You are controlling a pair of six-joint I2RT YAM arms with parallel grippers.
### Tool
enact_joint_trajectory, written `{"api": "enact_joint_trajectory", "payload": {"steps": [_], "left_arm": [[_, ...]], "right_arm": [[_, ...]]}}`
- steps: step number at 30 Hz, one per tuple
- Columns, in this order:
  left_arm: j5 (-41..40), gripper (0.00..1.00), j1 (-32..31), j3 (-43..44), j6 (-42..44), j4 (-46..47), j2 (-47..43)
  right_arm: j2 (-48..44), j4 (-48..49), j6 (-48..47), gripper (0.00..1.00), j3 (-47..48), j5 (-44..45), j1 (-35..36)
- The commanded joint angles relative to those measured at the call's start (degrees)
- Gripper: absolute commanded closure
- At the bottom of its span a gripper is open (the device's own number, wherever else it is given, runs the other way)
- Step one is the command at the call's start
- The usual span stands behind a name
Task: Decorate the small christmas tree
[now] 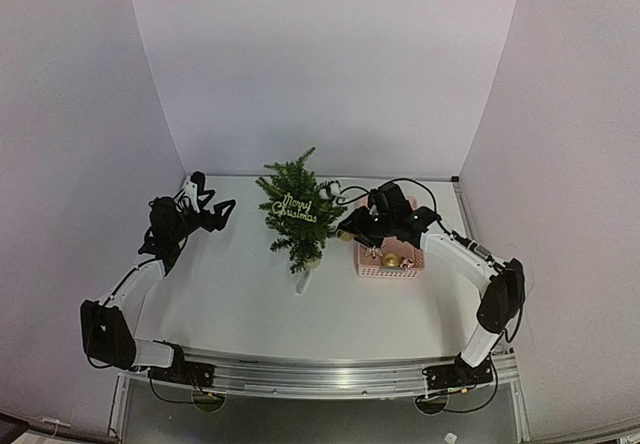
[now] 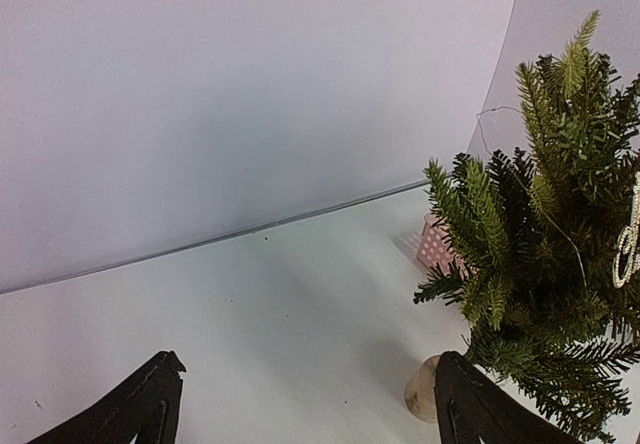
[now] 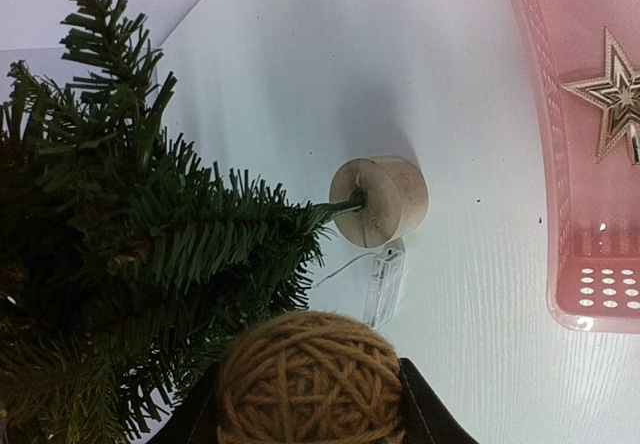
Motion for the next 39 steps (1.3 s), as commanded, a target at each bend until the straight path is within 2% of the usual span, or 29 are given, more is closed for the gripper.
{"api": "enact_joint_trajectory", "payload": {"steps": [1, 17, 39], "left_arm": [[-0.02, 0.12, 0.31, 1.04, 0.98, 1.38, -0.94], [-0.12, 0.12, 0.31, 0.98, 1.3, 1.45, -1.21], [0.1, 0.12, 0.34, 0.86, 1.36, 1.38, -1.33]], "right_arm": [[-0.26, 0.94, 1.08, 0.86, 2.16, 3.11, 0.4], [0.67, 1.61, 3.07, 0.88, 3.35, 4.11, 1.88], [0.36, 3.11, 8.23, 0.93, -0.77, 6.21, 2.02]]}}
